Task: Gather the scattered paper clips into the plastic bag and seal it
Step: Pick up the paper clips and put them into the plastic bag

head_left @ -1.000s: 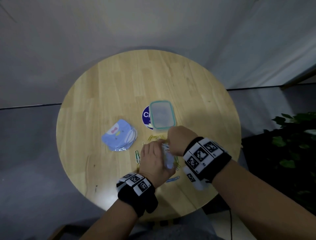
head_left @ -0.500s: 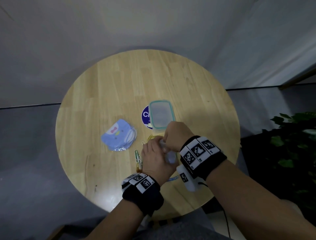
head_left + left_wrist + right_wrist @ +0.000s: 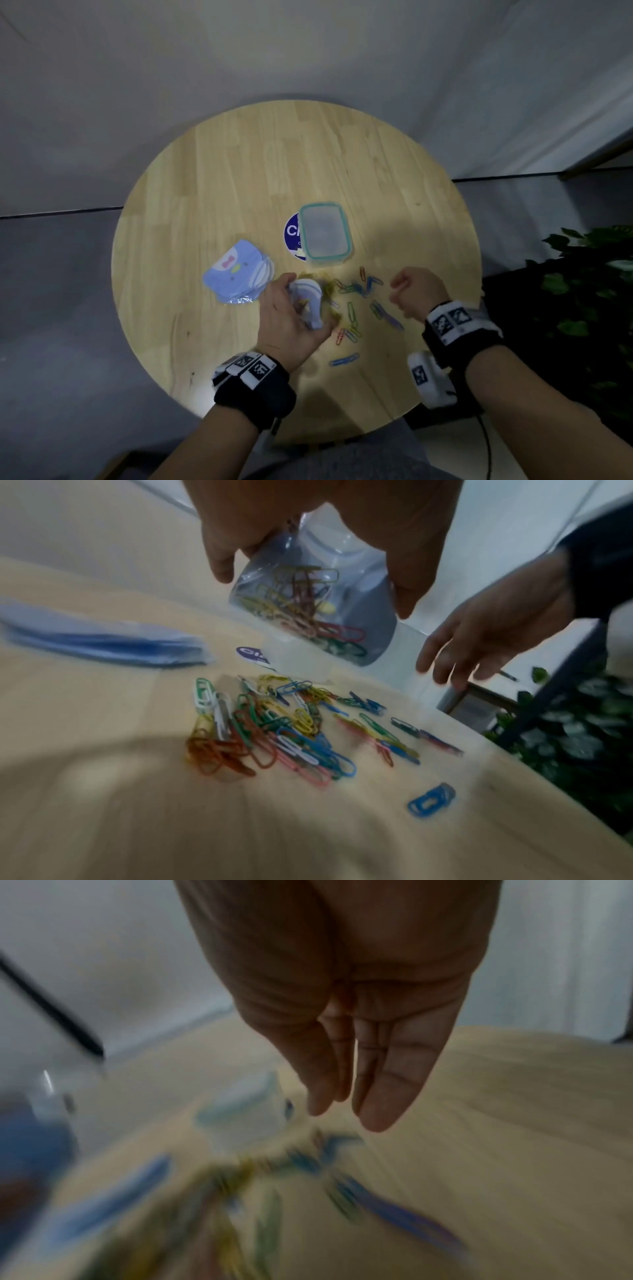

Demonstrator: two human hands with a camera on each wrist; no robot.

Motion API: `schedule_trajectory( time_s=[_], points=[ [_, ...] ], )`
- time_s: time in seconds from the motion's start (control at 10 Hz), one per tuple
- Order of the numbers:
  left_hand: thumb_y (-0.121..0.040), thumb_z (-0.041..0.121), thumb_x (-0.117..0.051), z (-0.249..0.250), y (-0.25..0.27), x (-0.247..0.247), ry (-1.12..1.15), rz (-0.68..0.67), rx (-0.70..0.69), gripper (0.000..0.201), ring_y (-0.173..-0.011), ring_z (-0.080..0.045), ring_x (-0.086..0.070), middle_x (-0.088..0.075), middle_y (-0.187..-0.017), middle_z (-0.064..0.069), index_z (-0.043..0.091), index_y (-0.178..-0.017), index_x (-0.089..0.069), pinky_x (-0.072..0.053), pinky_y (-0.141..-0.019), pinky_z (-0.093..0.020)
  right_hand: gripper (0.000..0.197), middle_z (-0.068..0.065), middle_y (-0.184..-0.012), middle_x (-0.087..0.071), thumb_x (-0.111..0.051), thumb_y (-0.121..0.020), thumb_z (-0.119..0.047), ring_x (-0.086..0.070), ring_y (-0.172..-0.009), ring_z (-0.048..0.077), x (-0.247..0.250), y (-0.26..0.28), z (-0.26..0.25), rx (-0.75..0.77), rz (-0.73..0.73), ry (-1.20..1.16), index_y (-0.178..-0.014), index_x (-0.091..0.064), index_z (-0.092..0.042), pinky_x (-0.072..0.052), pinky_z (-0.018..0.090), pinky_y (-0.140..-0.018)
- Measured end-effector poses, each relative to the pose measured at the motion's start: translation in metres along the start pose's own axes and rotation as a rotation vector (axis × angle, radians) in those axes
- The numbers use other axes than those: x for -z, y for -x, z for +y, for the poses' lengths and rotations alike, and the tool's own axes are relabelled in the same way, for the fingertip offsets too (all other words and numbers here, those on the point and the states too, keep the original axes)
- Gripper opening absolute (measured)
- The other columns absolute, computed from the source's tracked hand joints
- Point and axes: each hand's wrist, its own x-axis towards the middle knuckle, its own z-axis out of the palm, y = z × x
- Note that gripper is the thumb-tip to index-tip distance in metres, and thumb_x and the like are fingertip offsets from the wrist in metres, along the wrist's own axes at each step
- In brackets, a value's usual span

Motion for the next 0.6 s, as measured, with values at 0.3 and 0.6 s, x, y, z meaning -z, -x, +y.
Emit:
schedule_trajectory(
  time_s=[0.3,0.6],
  points=[
    [-0.049,0.042,-0.083,-0.026,0.017,-0.002,-0.124,-0.157,0.313,0.093,-0.118,-0.022,-0.048,-0.045,-0.124,0.008,0.02,-0.129,-0.041,-0.021,-0.09,0.004,0.108,0.011,-0.126,-0.035,-0.084,-0.046,-0.048,-0.038,-0.117,0.031,-0.08,0.014,0.024,0.117,-0.131,0.321,-0.132,-0.031,-0.011,-0.043,0.04,-0.096],
    [-0.041,-0.006,-0.088,-0.008,0.01,0.016,-0.002,-0.085,0.004,0.074,-0.096,0.026,-0.042,-0.041,-0.106,0.049,0.022,-0.091,-0.039,-0.042,-0.089,-0.029,0.043,0.012,-0.128,-0.044,-0.061,-0.081,-0.007,-0.044,-0.12,0.03,-0.107,0.021,0.006,0.321,-0.08,0.379,-0.121,-0.046,-0.006,-0.041,0.034,-0.095]
  ],
)
